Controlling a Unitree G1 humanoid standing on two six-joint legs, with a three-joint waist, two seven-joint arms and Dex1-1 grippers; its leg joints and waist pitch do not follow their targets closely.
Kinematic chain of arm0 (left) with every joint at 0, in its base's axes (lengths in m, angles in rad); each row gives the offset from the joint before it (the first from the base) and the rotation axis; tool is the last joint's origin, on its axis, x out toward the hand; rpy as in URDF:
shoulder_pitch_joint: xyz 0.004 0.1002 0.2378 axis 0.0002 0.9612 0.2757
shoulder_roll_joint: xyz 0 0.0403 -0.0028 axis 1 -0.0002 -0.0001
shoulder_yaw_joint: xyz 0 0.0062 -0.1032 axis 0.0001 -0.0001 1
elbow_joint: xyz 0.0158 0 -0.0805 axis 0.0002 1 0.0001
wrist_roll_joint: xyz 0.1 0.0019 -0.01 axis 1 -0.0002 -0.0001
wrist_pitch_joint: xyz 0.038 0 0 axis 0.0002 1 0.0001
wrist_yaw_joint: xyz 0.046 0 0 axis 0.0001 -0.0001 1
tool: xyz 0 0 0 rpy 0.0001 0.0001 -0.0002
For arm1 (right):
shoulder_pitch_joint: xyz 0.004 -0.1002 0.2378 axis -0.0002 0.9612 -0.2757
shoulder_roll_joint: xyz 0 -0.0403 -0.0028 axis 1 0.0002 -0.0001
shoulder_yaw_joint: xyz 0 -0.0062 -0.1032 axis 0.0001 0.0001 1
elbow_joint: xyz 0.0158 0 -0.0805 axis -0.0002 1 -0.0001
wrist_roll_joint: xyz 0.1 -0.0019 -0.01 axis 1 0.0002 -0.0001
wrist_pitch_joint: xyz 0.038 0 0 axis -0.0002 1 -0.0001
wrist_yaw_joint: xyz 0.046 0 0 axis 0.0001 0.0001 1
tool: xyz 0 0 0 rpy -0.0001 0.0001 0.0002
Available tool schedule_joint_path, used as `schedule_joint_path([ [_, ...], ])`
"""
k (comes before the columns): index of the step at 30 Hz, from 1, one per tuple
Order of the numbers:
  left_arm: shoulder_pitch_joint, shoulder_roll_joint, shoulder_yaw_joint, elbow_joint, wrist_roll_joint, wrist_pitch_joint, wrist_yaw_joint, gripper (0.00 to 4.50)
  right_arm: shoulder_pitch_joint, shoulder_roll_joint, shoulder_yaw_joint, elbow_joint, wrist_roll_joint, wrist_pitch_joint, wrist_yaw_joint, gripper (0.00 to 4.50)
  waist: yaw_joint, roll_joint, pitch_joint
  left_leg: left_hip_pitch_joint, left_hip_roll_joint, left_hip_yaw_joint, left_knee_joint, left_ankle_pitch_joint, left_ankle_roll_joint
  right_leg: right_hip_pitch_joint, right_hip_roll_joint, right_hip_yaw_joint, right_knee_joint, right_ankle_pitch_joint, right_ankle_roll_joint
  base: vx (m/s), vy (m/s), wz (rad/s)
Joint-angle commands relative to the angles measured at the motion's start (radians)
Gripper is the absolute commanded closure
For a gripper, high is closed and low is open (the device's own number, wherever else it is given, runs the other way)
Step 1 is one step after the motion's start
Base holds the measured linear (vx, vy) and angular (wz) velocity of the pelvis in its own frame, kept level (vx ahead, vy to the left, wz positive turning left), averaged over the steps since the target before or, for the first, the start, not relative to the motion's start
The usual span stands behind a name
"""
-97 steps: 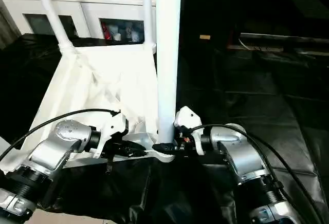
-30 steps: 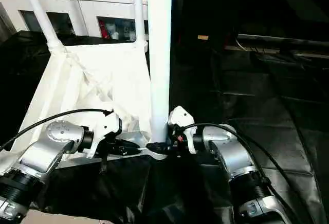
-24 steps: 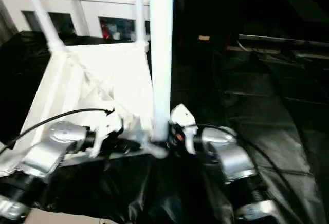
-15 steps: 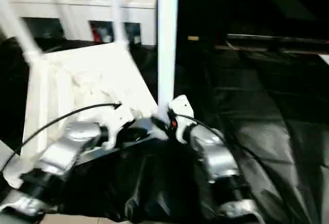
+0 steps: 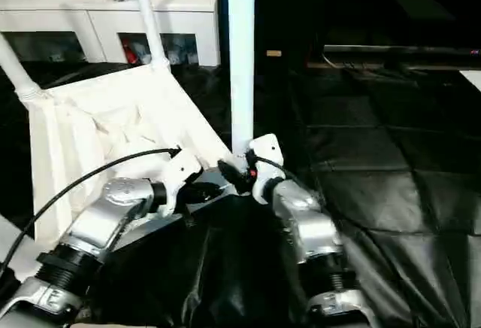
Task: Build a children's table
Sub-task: Rotate leg to tighten
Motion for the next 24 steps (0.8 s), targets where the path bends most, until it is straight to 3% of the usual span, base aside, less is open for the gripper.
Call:
schedule_joint_path([
  [1,-0.020,-0.008,-0.022,-0.077,-0.048,-0.057,-0.061,4.50,0.025,-0.006,0.104,0.004,0.017,0.036,0.130,0.87,0.007,0.005,-0.066,0.003,0.059,-0.034,-0.072,-0.241,0.063,0.045,-0.071,0.059,-0.073,-0.241,-0.223,0.000,0.000,0.00],
  [2,-0.015,0.000,-0.023,-0.082,-0.054,-0.061,-0.081,4.50,0.026,-0.029,0.114,-0.001,0.012,0.031,0.156,0.79,0.010,0.005,-0.069,-0.002,0.061,-0.034,-0.071,-0.203,0.074,0.049,-0.071,0.060,-0.066,-0.196,-0.234,0.000,0.000,0.00],
  [3,-0.010,0.009,-0.024,-0.090,-0.059,-0.057,-0.095,4.50,0.028,-0.048,0.123,-0.007,0.005,0.025,0.173,0.67,0.015,-0.007,-0.073,-0.003,0.062,-0.032,-0.067,-0.161,0.086,0.050,-0.071,0.061,-0.060,-0.144,-0.243,0.000,0.000,0.00],
  [4,-0.005,0.022,-0.026,-0.098,-0.064,-0.059,-0.120,4.50,0.030,-0.075,0.131,-0.013,0.003,0.019,0.206,0.45,0.022,-0.001,-0.077,-0.005,0.061,-0.032,-0.063,-0.114,0.103,0.052,-0.073,0.060,-0.050,-0.095,-0.256,0.000,0.000,0.00],
  [5,0.000,0.034,-0.027,-0.104,-0.068,-0.062,-0.144,4.50,0.034,-0.099,0.137,-0.023,0.008,0.017,0.246,0.45,0.023,-0.003,-0.074,-0.006,0.061,-0.030,-0.063,-0.111,0.111,0.048,-0.071,0.060,-0.051,-0.092,-0.260,0.000,0.000,0.00],
  [7,0.007,0.057,-0.031,-0.109,-0.075,-0.066,-0.183,4.50,0.041,-0.144,0.150,-0.044,0.017,0.017,0.321,0.45,0.034,-0.002,-0.069,-0.004,0.063,-0.030,-0.064,-0.149,0.115,0.047,-0.072,0.059,-0.058,-0.154,-0.251,0.000,0.000,0.00],
  [13,0.016,0.109,-0.039,-0.124,-0.106,-0.066,-0.274,4.50,0.048,-0.212,0.165,-0.081,0.050,0.031,0.455,0.61,0.047,-0.001,-0.063,0.006,0.067,-0.029,-0.071,-0.214,0.069,0.038,-0.069,0.061,-0.068,-0.265,-0.220,0.000,0.000,0.00],
  [24,0.018,0.143,-0.043,-0.131,-0.122,-0.055,-0.336,4.50,0.057,-0.249,0.195,-0.113,0.080,0.050,0.550,1.44,0.067,-0.007,-0.068,0.001,0.066,-0.027,-0.067,-0.140,0.081,0.041,-0.071,0.062,-0.059,-0.223,-0.222,0.000,0.000,0.00],
])
